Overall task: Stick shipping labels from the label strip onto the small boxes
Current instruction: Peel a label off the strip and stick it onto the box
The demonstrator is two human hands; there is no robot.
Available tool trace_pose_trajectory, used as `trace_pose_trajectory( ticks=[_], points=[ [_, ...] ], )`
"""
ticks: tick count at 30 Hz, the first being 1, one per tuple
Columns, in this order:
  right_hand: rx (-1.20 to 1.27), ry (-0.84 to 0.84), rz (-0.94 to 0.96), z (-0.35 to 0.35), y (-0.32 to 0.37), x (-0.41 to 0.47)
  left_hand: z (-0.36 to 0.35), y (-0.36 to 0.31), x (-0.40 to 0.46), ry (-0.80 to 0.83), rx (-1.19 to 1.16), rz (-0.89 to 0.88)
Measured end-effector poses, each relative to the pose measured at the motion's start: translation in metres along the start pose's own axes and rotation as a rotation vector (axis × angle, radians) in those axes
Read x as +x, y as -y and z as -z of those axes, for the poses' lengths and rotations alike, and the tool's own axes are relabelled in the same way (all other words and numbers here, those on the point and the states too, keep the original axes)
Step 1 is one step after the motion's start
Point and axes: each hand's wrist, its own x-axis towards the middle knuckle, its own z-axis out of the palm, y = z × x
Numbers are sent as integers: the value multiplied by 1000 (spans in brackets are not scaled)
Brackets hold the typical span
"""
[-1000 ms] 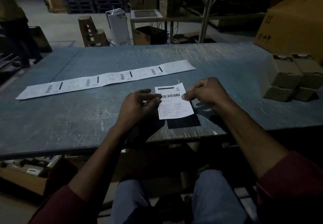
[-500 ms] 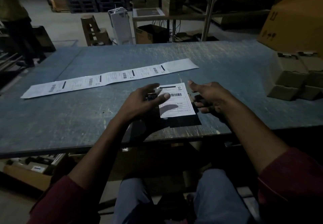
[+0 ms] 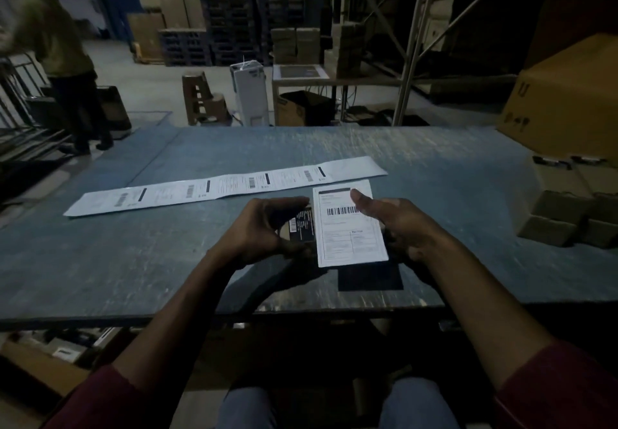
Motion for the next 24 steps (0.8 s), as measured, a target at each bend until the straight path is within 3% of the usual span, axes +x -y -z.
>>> trace_pose_trajectory(
  ticks=[3,5,9,13,17,24],
  points=[
    [147,162,31,0,14,-6,2,-13,6,11,76,-86],
    [95,157,134,-1,19,-6,7,-21,9,50,82,-63],
    [-31,29,285,-2,16,-8,16,-32,14,26,-223,171],
    [-43,-13,343,-8,4,-10,-9,-46,17,-81,-258,358],
    [-65,3,359,-9,3,-12,-24,-38,15,-248,-275,313],
    [-35,4,367,-10,9,-13,-36,-51,6,-347,-302,267]
  ],
)
